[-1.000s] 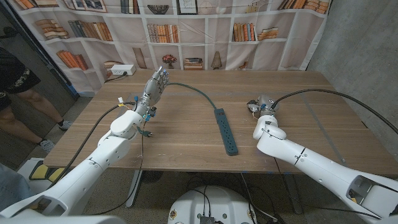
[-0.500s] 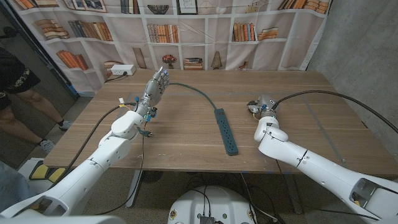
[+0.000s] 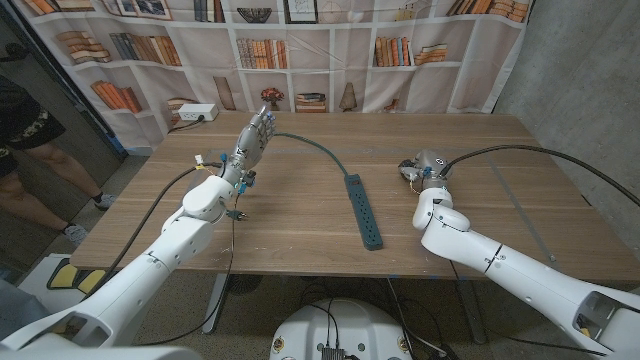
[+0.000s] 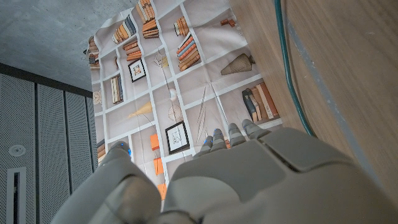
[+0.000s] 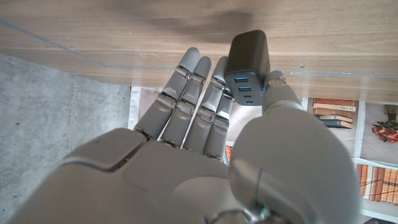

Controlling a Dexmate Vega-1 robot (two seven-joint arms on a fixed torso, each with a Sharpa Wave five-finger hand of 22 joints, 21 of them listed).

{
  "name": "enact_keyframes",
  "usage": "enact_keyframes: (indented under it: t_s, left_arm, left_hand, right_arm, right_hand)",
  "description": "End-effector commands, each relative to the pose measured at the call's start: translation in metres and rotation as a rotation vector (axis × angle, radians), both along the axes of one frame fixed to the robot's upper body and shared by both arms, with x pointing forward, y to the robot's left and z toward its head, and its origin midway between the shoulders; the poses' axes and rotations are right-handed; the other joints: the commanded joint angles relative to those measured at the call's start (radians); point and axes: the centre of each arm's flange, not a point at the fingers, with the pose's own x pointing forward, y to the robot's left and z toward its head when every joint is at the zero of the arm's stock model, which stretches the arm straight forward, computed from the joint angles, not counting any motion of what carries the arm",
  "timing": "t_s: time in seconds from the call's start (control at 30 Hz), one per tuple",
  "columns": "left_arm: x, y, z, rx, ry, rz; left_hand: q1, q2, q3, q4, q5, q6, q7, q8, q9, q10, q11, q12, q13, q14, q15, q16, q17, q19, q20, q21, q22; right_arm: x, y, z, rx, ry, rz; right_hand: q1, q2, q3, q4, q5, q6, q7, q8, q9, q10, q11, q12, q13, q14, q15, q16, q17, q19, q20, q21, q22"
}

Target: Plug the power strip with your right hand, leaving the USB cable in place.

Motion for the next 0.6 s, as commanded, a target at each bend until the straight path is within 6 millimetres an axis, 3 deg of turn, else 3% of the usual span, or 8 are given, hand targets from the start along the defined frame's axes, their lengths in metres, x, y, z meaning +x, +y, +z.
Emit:
enact_keyframes:
  t_s: [0.03, 0.3, 0.6]
  left_arm:
    - [-0.002, -0.009, 0.015, 0.02, -0.016, -0.008]
    - [-0.004, -0.003, 0.018, 0.037, 0.003, -0.046]
    - [-0.007, 0.013, 0.016, 0.046, -0.002, -0.024]
  left_hand:
    - [0.003, 0.008, -0.004, -0.002, 0.001, 0.009, 0.002, 0.006, 0.002, 0.012, 0.002, 0.006, 0.004, 0.011, 0.003, 0.012, 0.002, 0.016, -0.005, 0.008, 0.005]
    - [0.006, 0.009, -0.005, -0.002, 0.001, 0.018, 0.004, 0.008, 0.002, 0.021, 0.002, 0.009, 0.003, 0.021, 0.0, 0.014, 0.002, 0.023, -0.007, 0.01, 0.005]
    - [0.009, 0.012, -0.006, -0.003, 0.0, 0.031, 0.004, 0.012, 0.002, 0.031, -0.002, 0.01, 0.003, 0.027, -0.002, 0.014, 0.002, 0.026, -0.005, 0.01, 0.004]
  right_arm:
    - [-0.01, -0.007, 0.014, -0.009, -0.032, 0.048]
    - [-0.03, 0.002, 0.021, 0.023, -0.051, 0.056]
    - [-0.049, 0.028, 0.021, 0.016, -0.099, 0.049]
  right_hand:
    - [0.067, 0.052, 0.01, 0.006, -0.003, 0.131, -0.117, 0.007, 0.004, 0.101, -0.09, 0.003, 0.003, 0.012, -0.087, 0.002, 0.004, 0.007, -0.079, 0.009, 0.004]
    - [0.072, 0.051, 0.012, 0.006, -0.003, 0.136, -0.118, 0.007, 0.004, 0.111, -0.084, 0.001, 0.003, 0.018, -0.088, 0.0, 0.004, 0.007, -0.079, 0.014, 0.004]
    - [0.075, 0.05, 0.013, 0.008, -0.004, 0.143, -0.118, 0.008, 0.004, 0.119, -0.089, -0.001, 0.003, 0.02, -0.088, -0.003, 0.004, 0.006, -0.08, 0.017, 0.005]
